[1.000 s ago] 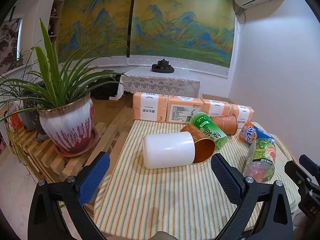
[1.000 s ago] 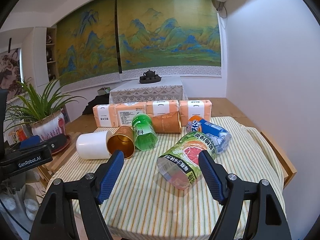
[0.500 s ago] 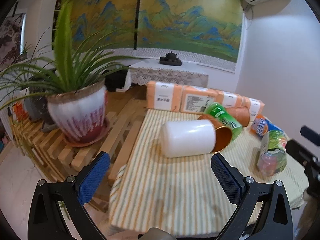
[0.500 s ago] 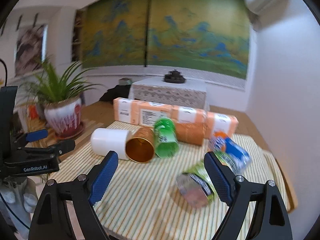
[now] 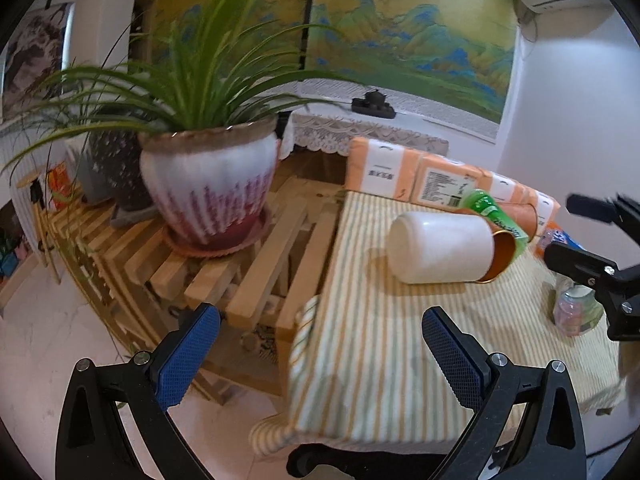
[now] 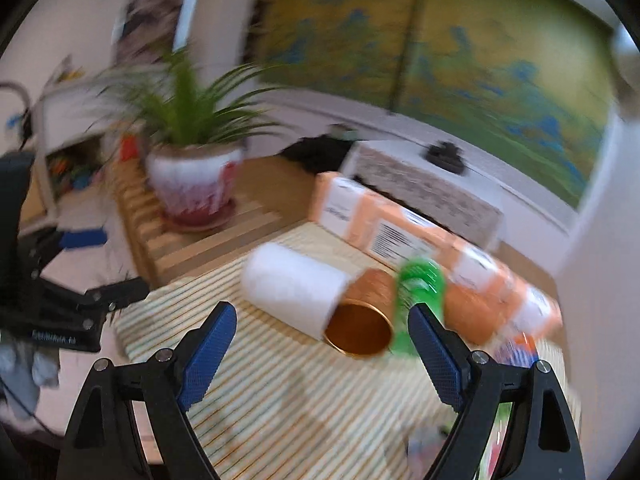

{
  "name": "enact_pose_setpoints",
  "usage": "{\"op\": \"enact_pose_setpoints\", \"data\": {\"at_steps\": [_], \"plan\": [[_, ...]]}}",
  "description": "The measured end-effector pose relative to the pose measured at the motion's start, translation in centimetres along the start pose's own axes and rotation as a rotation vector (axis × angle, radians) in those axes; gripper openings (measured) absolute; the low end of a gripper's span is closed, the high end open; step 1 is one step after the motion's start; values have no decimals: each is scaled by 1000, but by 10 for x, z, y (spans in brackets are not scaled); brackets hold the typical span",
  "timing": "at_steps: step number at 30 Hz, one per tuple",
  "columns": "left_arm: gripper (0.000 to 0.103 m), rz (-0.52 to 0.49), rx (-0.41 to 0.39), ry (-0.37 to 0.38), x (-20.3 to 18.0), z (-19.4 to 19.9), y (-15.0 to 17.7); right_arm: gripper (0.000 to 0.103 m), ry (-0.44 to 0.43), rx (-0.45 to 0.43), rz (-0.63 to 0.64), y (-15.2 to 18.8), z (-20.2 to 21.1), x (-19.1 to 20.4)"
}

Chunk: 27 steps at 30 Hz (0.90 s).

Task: Flip cup upside down
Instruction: 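Reach the right tool to the white cup and close on its body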

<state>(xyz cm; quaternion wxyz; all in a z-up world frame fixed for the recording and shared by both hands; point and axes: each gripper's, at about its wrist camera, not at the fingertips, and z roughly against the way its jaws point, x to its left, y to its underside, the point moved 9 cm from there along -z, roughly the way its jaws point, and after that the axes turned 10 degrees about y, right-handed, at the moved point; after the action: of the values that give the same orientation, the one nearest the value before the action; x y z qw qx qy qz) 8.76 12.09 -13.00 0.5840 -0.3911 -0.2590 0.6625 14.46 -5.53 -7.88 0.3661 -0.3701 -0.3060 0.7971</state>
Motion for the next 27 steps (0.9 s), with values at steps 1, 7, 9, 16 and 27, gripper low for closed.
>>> {"op": "enact_pose_setpoints", "data": {"at_steps": [1, 7, 9, 16, 27], "plan": [[103, 7, 1, -2, 3, 0, 1, 85, -23, 6, 50, -4, -5, 6], [103, 64, 30, -3, 31, -7, 15, 85, -144, 87, 320, -25, -44, 34], [103, 84, 32, -13, 42, -9, 16, 85, -167, 109, 406, -29, -59, 43], [103, 130, 2, -34, 66, -4, 5, 85, -293, 248, 670, -17, -99, 72], [103, 158, 8, -52, 85, -2, 7, 75, -265, 338, 844, 13, -137, 84]]}}
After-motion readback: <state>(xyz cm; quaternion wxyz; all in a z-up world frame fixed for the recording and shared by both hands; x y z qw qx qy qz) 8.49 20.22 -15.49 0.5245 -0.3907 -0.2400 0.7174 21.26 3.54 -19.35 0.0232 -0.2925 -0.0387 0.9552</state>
